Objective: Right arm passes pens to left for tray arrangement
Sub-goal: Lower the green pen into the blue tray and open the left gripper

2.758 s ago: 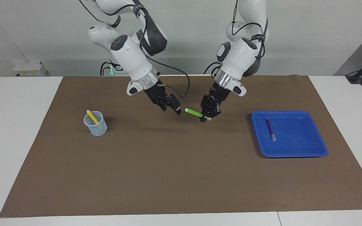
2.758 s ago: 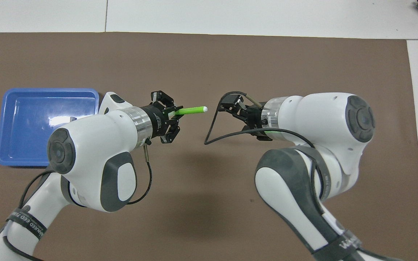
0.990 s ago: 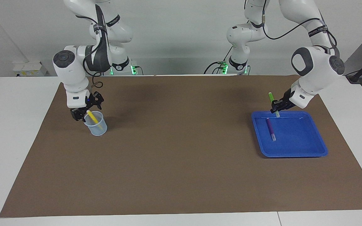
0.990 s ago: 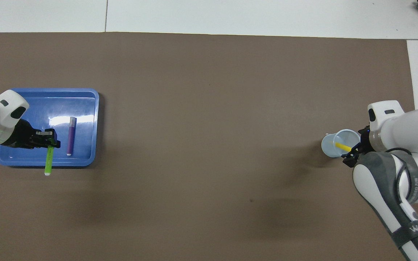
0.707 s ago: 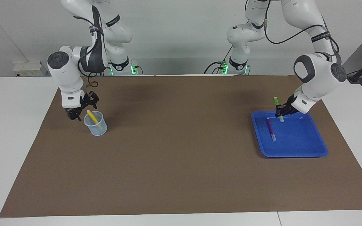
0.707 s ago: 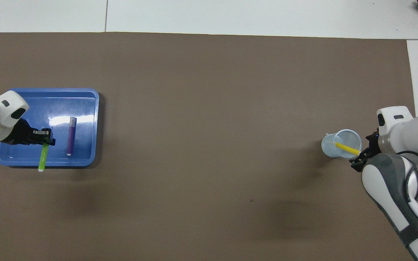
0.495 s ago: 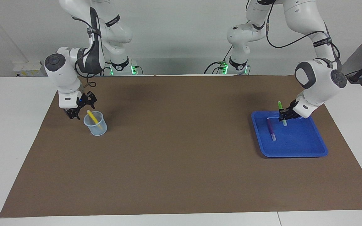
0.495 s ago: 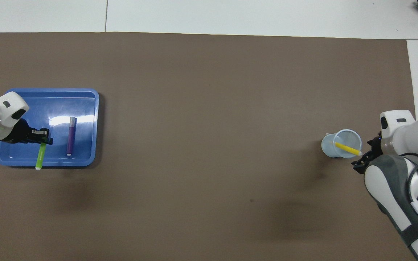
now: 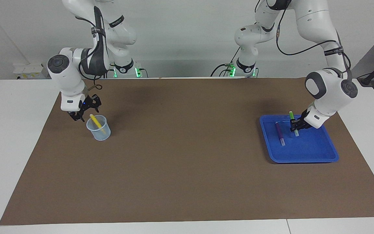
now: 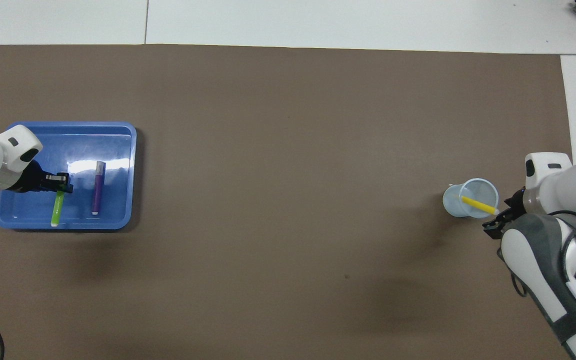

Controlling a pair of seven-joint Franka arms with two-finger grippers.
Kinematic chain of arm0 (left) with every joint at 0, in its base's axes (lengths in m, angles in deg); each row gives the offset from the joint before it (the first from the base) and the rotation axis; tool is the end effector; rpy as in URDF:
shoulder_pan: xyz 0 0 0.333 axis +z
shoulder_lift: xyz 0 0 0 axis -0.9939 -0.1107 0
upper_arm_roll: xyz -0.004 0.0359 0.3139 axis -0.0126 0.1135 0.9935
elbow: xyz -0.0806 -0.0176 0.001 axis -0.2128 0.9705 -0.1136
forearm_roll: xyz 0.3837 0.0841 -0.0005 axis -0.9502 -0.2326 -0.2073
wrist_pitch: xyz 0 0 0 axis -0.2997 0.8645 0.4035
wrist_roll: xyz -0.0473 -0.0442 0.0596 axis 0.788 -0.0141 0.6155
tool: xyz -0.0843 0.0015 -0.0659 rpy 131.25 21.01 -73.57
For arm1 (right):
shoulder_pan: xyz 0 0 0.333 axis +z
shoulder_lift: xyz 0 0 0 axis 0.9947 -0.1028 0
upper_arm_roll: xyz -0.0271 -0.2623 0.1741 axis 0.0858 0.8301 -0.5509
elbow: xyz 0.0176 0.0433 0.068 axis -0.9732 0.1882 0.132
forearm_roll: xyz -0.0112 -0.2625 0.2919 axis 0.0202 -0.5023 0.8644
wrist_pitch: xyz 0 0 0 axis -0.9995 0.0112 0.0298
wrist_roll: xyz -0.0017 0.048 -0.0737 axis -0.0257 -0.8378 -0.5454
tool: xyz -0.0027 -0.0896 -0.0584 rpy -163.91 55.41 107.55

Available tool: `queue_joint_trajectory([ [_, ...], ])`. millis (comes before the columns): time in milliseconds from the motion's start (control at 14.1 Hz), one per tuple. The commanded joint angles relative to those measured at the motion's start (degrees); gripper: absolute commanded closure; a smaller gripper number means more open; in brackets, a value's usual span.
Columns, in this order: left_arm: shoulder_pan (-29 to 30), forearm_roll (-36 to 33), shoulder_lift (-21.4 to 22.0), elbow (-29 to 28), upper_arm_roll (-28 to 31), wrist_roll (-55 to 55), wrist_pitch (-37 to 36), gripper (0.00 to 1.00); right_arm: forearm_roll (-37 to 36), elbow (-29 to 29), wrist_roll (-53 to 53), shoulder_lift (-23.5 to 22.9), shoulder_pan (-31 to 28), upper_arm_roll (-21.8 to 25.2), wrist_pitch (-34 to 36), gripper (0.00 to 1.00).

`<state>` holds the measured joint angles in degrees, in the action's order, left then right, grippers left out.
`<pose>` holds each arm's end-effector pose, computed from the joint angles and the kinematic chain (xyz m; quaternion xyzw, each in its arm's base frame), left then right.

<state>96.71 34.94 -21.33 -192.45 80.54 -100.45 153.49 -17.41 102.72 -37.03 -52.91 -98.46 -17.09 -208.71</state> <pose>0.5769 0.0957 0.3193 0.9980 -0.0189 -0.0408 0.0444 0.4976 -0.0596 0.3812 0.9303 0.3619 -0.0542 0.0234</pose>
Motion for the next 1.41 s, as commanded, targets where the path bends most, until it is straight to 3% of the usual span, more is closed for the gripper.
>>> queue_joint_trajectory([
  [0, 0.6, -1.1, -2.4, 0.5, -0.4, -0.5, 3.5, 1.00, 0.9, -1.2, 1.1, 0.8, -0.1, -0.4, 1.6, 0.25],
  [283, 0.1, -1.0, -3.6, 1.3, -0.5, -0.2, 5.1, 1.00, 1.1, -0.7, 3.4, 0.9, -0.2, -0.4, 1.2, 0.38],
  [495, 0.5, -1.1, -3.7, 1.1, -0.5, -0.4, 5.9, 1.00, 2.4, -0.5, 5.9, 0.8, -0.1, -0.4, 1.2, 0.40],
  [566, 0.6, -1.0, -3.7, 1.1, -0.5, -0.6, 5.5, 0.87, 4.0, -0.5, 6.3, 0.7, -0.1, -0.4, 1.2, 0.42],
  [707, 0.4, -0.6, -3.6, 1.2, -0.6, -0.2, 5.0, 0.35, 4.5, -0.5, 7.1, 0.7, -0.1, -0.4, 1.1, 0.42],
  [778, 0.2, -0.3, -3.5, 1.2, -0.6, 0.0, 4.5, 0.31, 4.6, -0.4, 8.1, 0.6, -0.1, -0.4, 1.1, 0.42],
  [848, 0.0, -0.2, -3.3, 1.3, -0.6, 0.1, 4.1, 0.30, 4.6, -0.4, 8.7, 0.5, -0.1, -0.4, 0.9, 0.42],
  [1131, -0.4, -0.2, -2.5, 4.3, -0.6, 1.0, -2.1, 0.30, 4.5, 0.2, 8.6, 0.5, -0.1, -0.4, 0.6, 0.63],
  [1343, -0.7, -0.2, -0.9, 7.1, -0.9, 3.3, -8.0, 0.30, 4.6, 0.2, 8.5, 0.5, -0.1, -0.4, -0.2, 0.87],
])
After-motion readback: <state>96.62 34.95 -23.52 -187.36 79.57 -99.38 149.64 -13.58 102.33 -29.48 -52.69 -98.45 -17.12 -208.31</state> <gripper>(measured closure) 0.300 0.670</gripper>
